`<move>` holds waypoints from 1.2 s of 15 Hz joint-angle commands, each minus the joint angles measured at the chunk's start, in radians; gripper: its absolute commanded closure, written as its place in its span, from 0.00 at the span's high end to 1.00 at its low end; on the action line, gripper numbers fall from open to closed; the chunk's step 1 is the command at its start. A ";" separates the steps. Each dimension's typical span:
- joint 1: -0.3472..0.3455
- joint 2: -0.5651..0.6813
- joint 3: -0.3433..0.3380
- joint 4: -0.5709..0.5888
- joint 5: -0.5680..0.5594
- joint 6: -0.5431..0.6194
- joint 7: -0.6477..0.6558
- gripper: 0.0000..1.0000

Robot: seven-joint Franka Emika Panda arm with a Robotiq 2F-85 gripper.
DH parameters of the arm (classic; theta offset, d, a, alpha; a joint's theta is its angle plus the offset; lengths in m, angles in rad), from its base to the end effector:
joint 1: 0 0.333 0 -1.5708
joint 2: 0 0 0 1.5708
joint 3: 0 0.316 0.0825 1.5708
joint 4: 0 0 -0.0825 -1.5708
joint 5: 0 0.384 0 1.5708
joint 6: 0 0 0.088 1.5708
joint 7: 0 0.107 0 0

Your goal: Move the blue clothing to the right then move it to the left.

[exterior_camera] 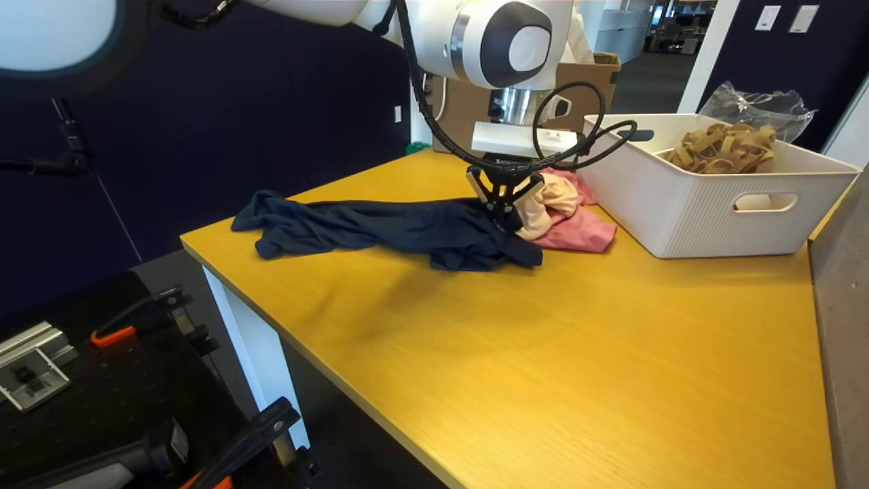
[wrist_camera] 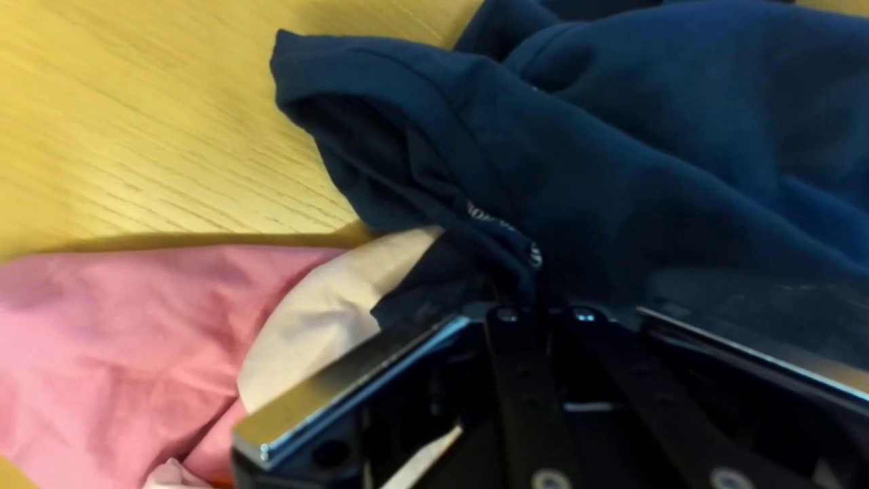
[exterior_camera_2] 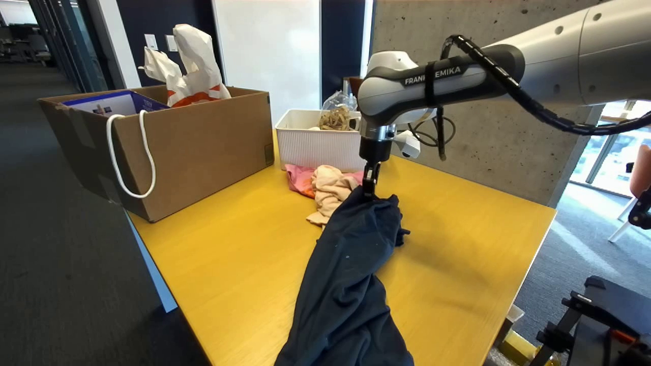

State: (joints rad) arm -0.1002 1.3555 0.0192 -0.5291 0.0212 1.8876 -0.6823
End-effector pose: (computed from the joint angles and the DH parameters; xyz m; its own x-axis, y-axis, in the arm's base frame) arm 0.8021 -0.0727 0.1732 0.8366 0.5472 0.0267 0.5478 -0.8361 -0.0284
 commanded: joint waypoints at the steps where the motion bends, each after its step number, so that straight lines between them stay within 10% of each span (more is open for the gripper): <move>1: 0.044 -0.027 -0.049 0.006 -0.040 -0.024 0.103 0.02; 18: 0.142 -0.298 -0.050 -0.127 -0.038 -0.390 0.411 0.02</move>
State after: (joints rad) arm 0.0177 1.1368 -0.0297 -0.5714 -0.0009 1.5423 -0.2470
